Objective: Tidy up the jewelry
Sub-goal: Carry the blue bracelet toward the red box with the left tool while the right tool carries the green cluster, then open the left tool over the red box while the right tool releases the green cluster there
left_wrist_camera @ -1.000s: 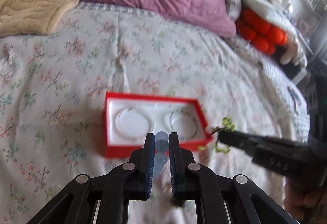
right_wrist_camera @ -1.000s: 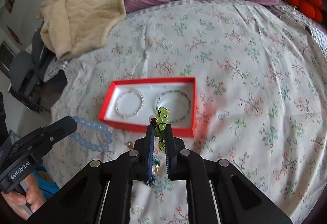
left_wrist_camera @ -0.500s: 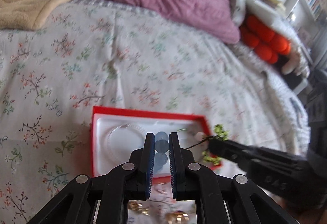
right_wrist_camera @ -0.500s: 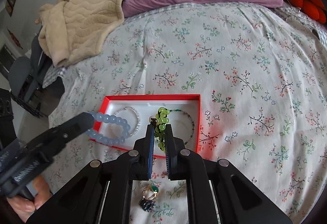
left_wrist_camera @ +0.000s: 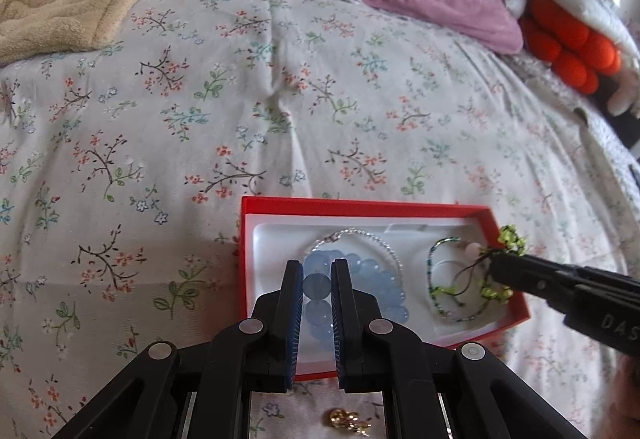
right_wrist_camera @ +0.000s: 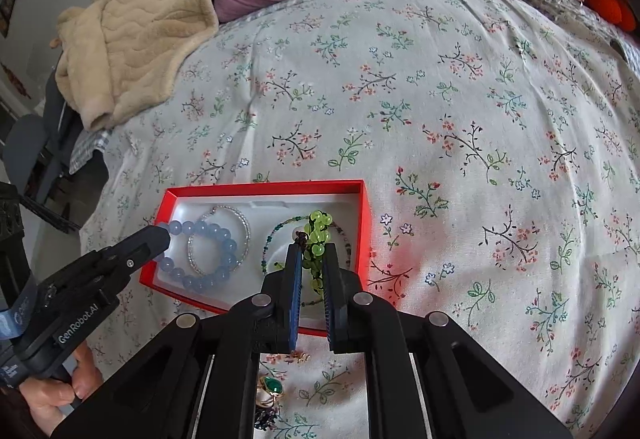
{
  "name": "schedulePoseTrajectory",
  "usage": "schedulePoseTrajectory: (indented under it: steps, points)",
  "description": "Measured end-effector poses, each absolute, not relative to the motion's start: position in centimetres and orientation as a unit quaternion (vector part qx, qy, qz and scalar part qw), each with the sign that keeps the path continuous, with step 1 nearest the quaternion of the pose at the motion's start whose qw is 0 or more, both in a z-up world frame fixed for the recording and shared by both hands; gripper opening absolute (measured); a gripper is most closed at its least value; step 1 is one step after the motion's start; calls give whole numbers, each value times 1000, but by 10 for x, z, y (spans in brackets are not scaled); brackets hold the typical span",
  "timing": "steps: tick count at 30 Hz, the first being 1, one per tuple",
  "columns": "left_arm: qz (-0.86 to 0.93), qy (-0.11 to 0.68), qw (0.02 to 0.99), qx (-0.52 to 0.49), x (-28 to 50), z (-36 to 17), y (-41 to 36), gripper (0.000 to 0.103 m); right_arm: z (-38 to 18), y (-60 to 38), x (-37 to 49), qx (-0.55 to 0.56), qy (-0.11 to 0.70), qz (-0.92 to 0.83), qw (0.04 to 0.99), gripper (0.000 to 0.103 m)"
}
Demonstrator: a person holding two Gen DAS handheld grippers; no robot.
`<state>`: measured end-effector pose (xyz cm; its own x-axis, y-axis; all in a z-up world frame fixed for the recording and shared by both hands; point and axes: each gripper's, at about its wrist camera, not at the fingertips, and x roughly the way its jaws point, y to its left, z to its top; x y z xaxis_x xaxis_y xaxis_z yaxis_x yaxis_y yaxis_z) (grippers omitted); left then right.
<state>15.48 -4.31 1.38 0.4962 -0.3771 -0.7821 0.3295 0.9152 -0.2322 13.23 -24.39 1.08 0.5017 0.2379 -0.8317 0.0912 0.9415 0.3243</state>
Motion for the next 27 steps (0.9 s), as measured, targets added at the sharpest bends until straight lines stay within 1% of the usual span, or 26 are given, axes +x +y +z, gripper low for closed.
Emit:
schedulePoseTrajectory:
  steps: [4,5,6,7,8,9,10,13,15,18,24,27]
  points:
    - [-195,458,867,-10,154,13,-45,9,11,-246,133,171,497,48,849,12]
    - [-192,460,867,-8,154,14,-45,13,12,-246,132,171,497,50,849,12]
    - [-190,462,866,-5,153,14,-45,21,13,-246,132,170,496,51,850,16]
    - [-191,463,865,-5,153,15,-45,25,14,-245,131,168,495,52,851,28]
    - [-192,464,865,-5,152,16,-45,33,16,-245,130,165,493,55,852,36]
    - [-192,463,866,-5,151,17,-45,36,18,-244,129,164,491,56,854,51]
    - [-190,461,867,-3,150,19,-44,36,20,-243,128,164,487,57,856,56]
    - [-186,460,868,4,145,24,-43,42,27,-242,124,158,480,58,861,56]
    - [-181,459,870,10,142,26,-42,51,30,-240,122,153,479,56,862,57]
    - [-175,459,871,26,135,28,-42,59,31,-239,117,146,485,51,861,57]
    - [-144,471,868,60,121,25,-38,76,34,-235,103,122,493,34,861,64]
    - [-134,479,864,75,114,22,-36,79,35,-233,94,110,497,25,861,66]
